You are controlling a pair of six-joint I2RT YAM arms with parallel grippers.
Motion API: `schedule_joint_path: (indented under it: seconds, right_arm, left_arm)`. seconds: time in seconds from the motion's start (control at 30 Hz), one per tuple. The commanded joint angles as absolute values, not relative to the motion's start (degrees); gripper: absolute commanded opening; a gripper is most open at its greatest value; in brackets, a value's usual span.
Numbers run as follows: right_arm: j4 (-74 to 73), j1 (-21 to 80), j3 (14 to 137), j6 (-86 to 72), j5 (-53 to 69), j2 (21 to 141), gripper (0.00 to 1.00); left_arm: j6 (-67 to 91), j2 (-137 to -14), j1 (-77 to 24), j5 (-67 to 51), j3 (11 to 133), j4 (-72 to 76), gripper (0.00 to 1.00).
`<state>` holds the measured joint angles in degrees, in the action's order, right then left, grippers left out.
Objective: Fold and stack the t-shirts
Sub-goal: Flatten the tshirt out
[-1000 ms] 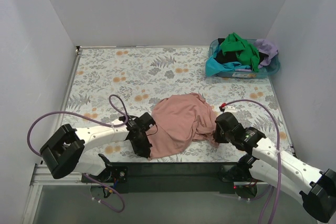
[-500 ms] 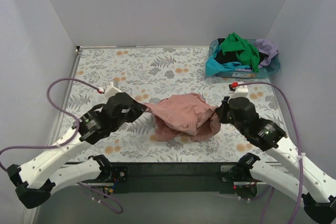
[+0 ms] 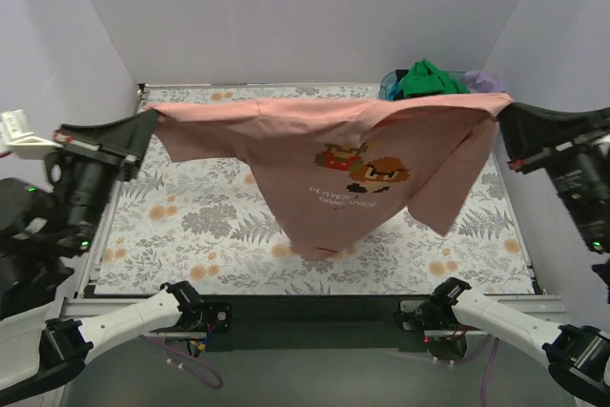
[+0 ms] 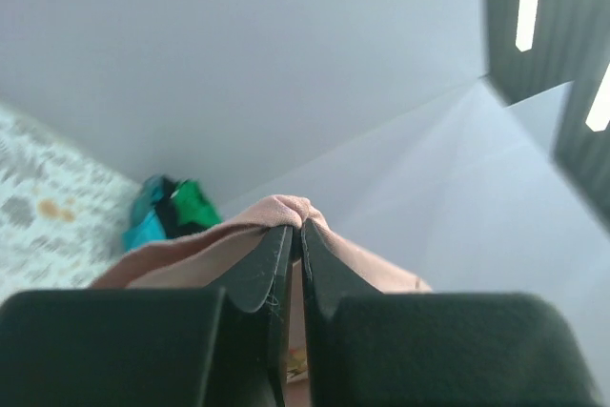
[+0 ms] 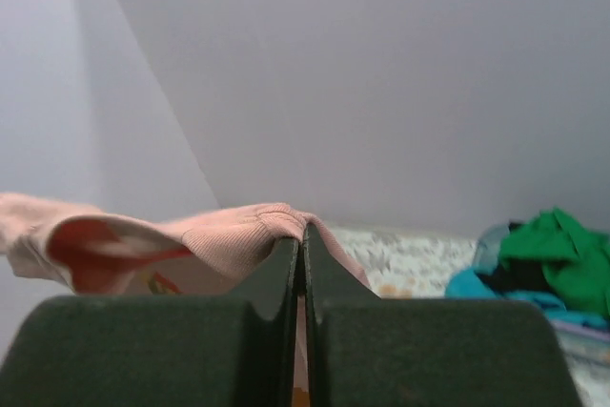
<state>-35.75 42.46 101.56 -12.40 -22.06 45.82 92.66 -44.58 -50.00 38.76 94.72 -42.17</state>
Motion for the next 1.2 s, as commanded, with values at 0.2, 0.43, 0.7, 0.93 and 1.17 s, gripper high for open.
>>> schedule_joint_path:
  seconds: [0.2, 0.43, 0.7, 0.93, 1.17]
  right_arm:
    - [-32.52, 42.54, 116.28, -8.35, -1.67, 51.23, 0.01]
    - [-30.77, 42.63, 115.15, -4.40, -15.44, 60.89, 0.01]
    - [-24.27, 27.91, 108.89, -10.42, -4.65, 89.49, 0.01]
    - [-17.31, 25.66, 128.63, -9.76, 6.50, 123.01, 0.29]
    - [-18.63, 25.66, 126.95, -7.31, 3.96, 122.37, 0.98]
  left_arm:
    - [82.09, -45.44, -49.92, 34.36, 108.01, -38.15, 0.00]
    - [79.72, -50.53, -49.92, 53.71, 103.66, -36.30, 0.00]
    - [69.98, -57.21, -43.63, 75.32, 78.86, -14.48, 0.00]
    - [86.04, -87.57, -1.90, 31.60, 83.29, -28.11, 0.35]
    - [88.61, -112.07, 5.89, 18.11, 111.36, -51.07, 0.92]
